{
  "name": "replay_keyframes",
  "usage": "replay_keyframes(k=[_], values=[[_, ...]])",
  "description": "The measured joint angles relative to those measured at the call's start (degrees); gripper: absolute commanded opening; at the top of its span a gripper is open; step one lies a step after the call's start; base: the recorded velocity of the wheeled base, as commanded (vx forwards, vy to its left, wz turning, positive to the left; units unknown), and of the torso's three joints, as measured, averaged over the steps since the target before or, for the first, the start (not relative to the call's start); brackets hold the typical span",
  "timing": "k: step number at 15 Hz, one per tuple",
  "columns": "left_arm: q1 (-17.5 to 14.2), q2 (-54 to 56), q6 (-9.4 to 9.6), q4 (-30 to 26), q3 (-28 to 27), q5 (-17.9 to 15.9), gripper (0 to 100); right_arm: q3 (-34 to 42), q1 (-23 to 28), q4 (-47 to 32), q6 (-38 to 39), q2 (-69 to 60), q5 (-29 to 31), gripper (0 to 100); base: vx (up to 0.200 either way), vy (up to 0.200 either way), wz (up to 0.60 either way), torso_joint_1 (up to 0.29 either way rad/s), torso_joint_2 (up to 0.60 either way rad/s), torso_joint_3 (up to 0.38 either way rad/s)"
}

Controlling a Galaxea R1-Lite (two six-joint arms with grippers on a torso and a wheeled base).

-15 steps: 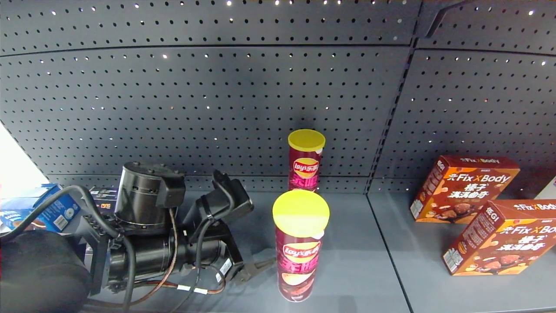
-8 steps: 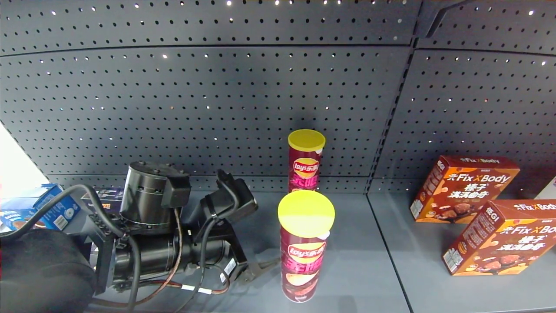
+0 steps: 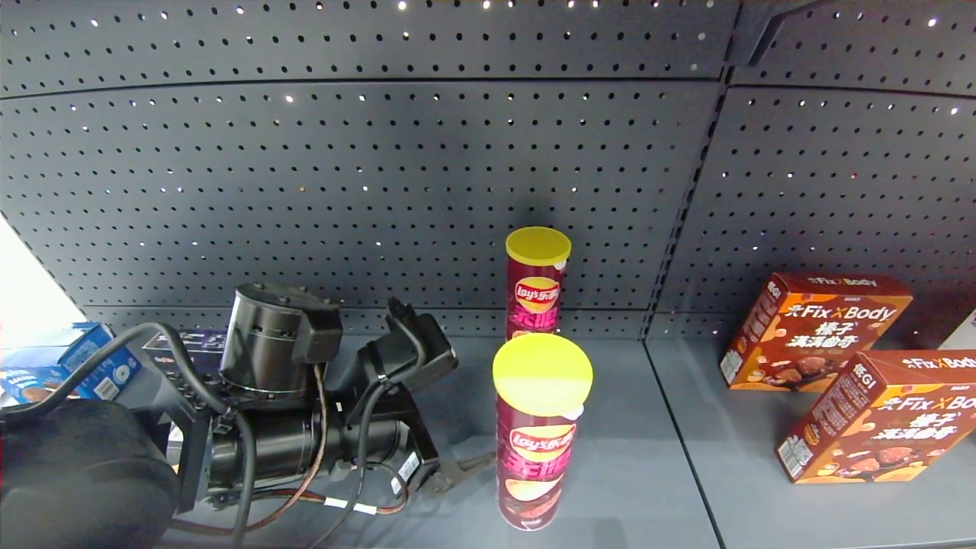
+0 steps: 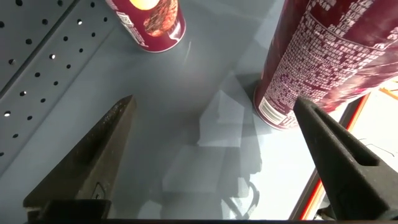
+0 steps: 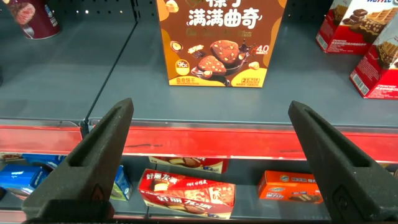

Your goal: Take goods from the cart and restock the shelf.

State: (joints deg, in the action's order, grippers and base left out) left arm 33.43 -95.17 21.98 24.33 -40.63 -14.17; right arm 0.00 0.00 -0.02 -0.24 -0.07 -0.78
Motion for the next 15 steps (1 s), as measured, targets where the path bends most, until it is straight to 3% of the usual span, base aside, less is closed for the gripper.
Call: replay_keyframes(k=[15], values=[[-0.4,0.7,0.02,-0.1,1.9,0.2,100,0.0,0.0,0.0,0.0,0.0,0.0,100,0.000,0.000,0.00,0.000,0.00,0.000]])
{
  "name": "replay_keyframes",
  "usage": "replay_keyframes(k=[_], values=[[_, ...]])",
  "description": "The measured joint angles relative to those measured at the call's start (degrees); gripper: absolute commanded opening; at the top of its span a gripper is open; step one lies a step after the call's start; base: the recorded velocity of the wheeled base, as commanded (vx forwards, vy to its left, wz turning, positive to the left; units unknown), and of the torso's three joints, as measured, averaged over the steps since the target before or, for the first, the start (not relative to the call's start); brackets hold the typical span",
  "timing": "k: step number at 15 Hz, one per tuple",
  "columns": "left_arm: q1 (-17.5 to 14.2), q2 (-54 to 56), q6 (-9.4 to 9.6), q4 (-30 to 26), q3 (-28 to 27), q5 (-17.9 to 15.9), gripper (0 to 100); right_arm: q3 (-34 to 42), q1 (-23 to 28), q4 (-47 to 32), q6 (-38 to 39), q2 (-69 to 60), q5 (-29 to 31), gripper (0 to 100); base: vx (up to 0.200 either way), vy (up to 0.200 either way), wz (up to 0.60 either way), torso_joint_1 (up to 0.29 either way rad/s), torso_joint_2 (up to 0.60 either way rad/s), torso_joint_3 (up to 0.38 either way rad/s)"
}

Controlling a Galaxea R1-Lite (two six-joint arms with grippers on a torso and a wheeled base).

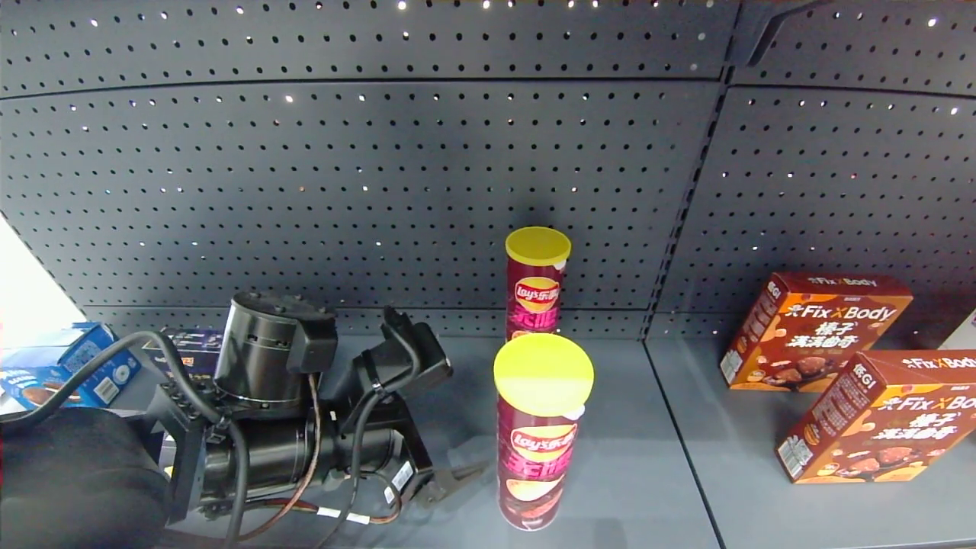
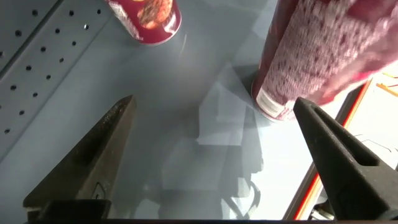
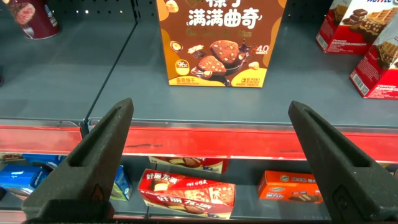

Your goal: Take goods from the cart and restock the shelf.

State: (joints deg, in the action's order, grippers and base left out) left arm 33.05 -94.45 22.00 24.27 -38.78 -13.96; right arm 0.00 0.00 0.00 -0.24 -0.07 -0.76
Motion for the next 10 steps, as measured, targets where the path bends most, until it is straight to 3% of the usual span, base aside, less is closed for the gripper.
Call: replay_keyframes(k=[10], values=[[-1.7,4.0,0.68,1.3,4.0,0.0,100,0.0,0.0,0.0,0.0,0.0,0.0,100,0.000,0.000,0.00,0.000,0.00,0.000]])
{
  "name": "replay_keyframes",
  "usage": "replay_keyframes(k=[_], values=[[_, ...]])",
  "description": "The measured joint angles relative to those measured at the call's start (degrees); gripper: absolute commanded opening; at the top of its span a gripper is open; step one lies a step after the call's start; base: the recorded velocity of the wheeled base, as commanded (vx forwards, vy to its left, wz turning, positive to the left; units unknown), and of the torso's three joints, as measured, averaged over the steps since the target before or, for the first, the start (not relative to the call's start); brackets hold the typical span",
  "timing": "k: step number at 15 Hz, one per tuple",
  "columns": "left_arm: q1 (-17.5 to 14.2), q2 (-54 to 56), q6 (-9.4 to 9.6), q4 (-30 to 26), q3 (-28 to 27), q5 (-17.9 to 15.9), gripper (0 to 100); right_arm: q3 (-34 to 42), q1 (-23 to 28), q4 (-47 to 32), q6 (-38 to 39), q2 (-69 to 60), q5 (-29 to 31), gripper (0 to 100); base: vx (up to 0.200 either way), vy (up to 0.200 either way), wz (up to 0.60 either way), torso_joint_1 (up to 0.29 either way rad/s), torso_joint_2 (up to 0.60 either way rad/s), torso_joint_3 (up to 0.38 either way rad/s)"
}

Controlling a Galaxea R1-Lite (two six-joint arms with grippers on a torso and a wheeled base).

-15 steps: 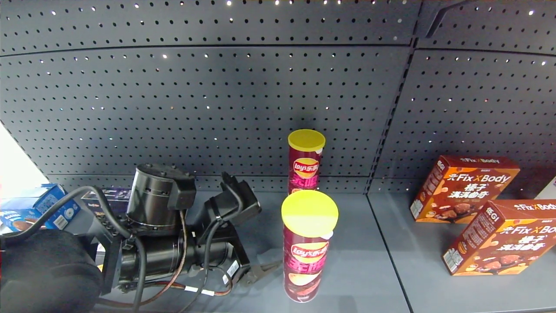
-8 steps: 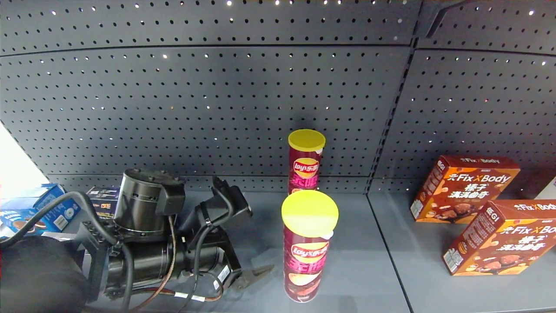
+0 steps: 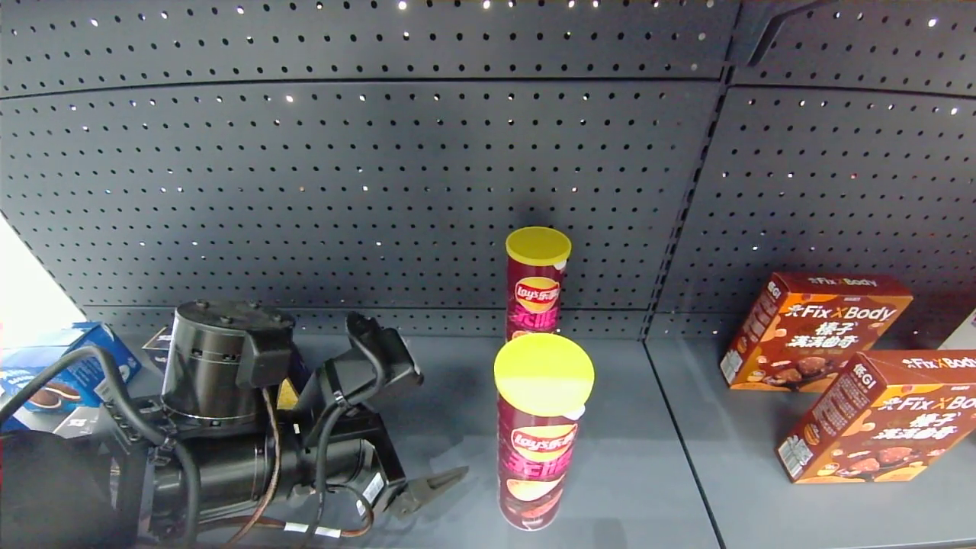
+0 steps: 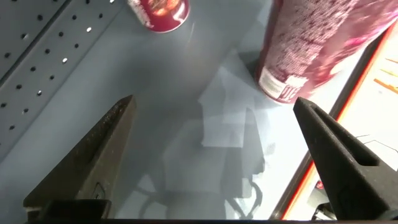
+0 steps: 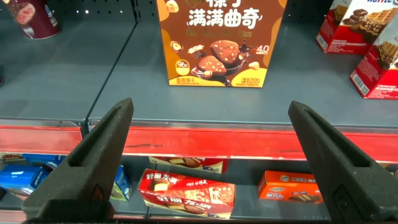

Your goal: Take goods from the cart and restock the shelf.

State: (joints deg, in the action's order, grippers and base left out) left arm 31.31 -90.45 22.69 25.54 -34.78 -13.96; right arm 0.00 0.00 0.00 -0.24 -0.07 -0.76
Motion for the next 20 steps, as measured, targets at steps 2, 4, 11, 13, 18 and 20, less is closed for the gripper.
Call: replay_keyframes(k=[2,4,11,13,18,20], values=[[-0.7,0.2,0.17,0.0,0.5,0.0,100,0.0,0.0,0.0,0.0,0.0,0.0,100,0.000,0.000,0.00,0.000,0.00,0.000],[-0.8,0.3,0.17,0.0,0.8,-0.1,100,0.0,0.0,0.0,0.0,0.0,0.0,100,0.000,0.000,0.00,0.000,0.00,0.000],[0.4,-1.2,0.06,0.1,-0.9,-0.2,100,0.0,0.0,0.0,0.0,0.0,0.0,100,0.000,0.000,0.00,0.000,0.00,0.000],[1.1,-2.4,0.06,0.1,-1.9,-0.2,100,0.0,0.0,0.0,0.0,0.0,0.0,100,0.000,0.000,0.00,0.000,0.00,0.000],[3.4,-5.4,-0.41,0.0,-5.2,0.0,100,0.0,0.0,0.0,0.0,0.0,0.0,100,0.000,0.000,0.00,0.000,0.00,0.000],[3.5,-5.9,-0.41,0.1,-5.2,0.0,100,0.0,0.0,0.0,0.0,0.0,0.0,100,0.000,0.000,0.00,0.000,0.00,0.000]])
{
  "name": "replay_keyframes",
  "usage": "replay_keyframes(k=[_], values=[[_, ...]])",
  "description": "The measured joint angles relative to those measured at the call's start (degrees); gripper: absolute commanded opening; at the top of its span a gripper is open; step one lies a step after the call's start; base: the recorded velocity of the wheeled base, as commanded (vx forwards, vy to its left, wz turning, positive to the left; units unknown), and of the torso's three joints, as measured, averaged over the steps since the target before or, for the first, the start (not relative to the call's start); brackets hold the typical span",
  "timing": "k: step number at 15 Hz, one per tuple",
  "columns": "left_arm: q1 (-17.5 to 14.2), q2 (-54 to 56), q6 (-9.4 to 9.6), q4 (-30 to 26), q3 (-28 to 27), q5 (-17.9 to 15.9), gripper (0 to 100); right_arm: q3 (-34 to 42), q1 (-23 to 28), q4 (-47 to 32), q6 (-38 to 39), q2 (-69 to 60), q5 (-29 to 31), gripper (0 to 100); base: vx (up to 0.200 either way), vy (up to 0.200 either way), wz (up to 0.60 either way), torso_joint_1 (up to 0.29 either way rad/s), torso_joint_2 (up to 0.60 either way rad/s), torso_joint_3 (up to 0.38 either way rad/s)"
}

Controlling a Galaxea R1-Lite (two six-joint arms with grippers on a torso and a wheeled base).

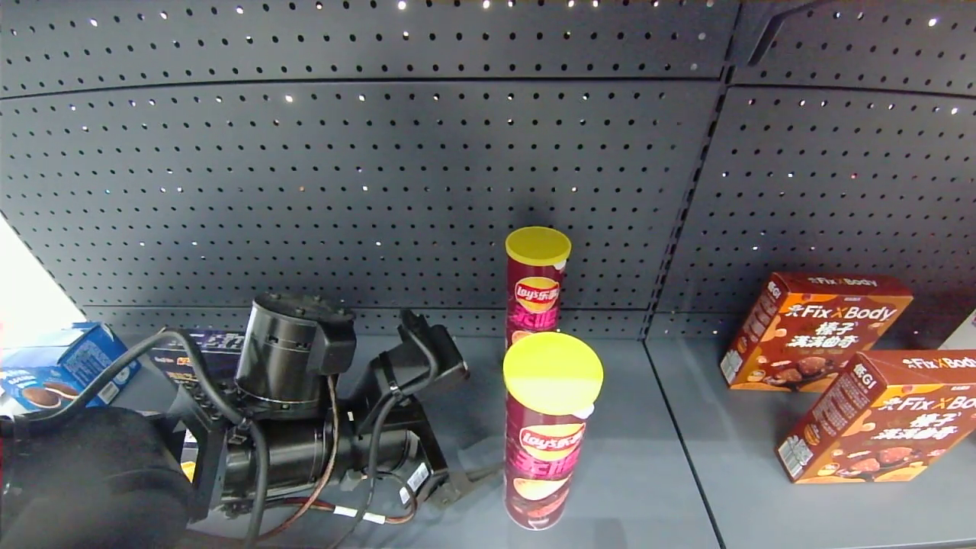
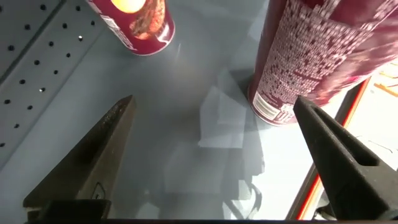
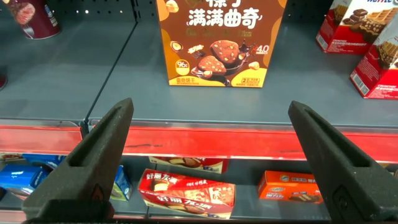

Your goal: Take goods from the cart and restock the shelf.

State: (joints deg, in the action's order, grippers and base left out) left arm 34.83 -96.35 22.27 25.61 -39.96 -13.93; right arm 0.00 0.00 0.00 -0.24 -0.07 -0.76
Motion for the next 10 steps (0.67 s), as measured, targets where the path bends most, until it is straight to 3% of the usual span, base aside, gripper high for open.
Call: replay_keyframes(k=[5,10], values=[[-1.2,-0.1,0.20,0.0,1.7,0.0,100,0.0,0.0,0.0,0.0,0.0,0.0,100,0.000,0.000,0.00,0.000,0.00,0.000],[-5.8,3.6,0.44,0.0,1.6,0.9,100,0.0,0.0,0.0,0.0,0.0,0.0,100,0.000,0.000,0.00,0.000,0.00,0.000]])
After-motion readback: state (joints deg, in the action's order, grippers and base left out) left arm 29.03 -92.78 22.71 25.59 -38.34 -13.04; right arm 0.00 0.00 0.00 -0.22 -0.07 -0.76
